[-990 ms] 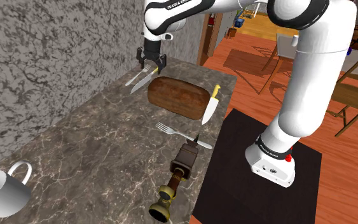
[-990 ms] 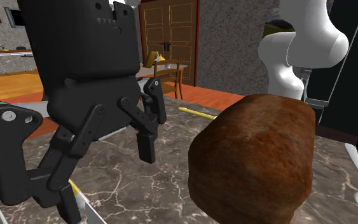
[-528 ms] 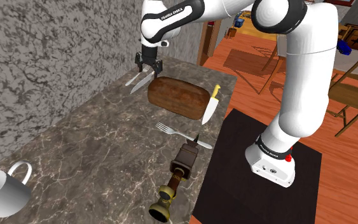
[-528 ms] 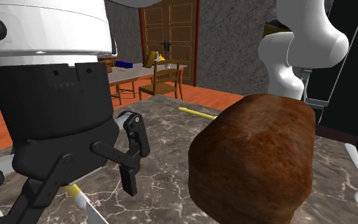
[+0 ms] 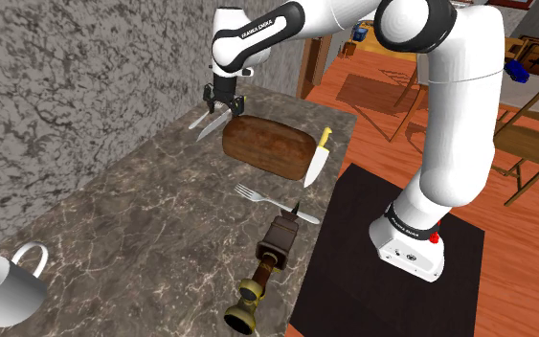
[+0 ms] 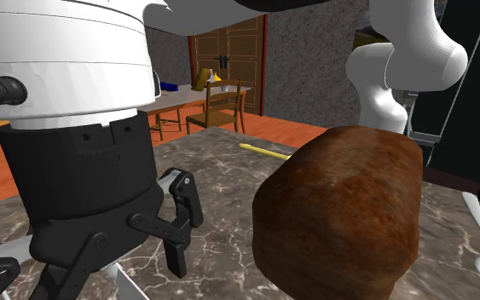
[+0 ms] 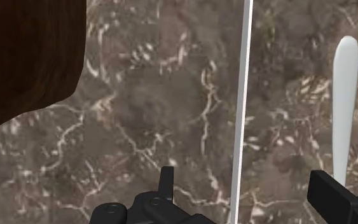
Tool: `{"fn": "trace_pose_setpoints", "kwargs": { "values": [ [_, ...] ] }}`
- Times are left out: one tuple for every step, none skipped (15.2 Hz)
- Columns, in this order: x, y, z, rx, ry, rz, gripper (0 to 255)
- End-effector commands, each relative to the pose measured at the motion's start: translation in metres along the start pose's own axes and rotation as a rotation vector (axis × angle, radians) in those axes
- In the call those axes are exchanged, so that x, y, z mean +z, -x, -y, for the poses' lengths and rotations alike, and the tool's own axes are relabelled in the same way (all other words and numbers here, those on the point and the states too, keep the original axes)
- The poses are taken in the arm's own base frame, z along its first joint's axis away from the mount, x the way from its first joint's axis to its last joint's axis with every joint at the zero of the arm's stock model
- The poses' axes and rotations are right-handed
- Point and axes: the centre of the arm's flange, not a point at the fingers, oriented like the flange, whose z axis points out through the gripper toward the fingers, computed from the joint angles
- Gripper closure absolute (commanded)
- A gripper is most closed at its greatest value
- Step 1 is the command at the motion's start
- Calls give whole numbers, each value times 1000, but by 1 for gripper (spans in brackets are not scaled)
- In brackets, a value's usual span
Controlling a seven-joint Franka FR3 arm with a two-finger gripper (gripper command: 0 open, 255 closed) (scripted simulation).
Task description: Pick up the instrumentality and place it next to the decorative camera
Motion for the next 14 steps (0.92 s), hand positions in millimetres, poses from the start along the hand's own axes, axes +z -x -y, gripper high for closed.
{"fn": "trace_pose_setpoints", "kwargs": {
  "values": [
    [0, 0, 0, 0, 0, 0, 0],
    [0, 0, 0, 0, 0, 0, 0],
    [0, 0, 0, 0, 0, 0, 255],
    [0, 0, 0, 0, 0, 0, 255],
    [0, 0, 0, 0, 0, 0, 255],
    [0, 0, 0, 0, 0, 0, 255],
    [0, 0, 0, 0, 0, 0, 255],
    [0, 0, 0, 0, 0, 0, 255],
    [0, 0, 0, 0, 0, 0, 255],
    [0, 0, 0, 0, 0, 0, 255],
    [0, 0, 0, 0, 0, 0, 255],
    [0, 0, 0, 0, 0, 0, 255],
    [-5, 1, 0, 0, 0, 0, 255],
    [-10, 1, 1, 0, 0, 0, 255]
  ]
}}
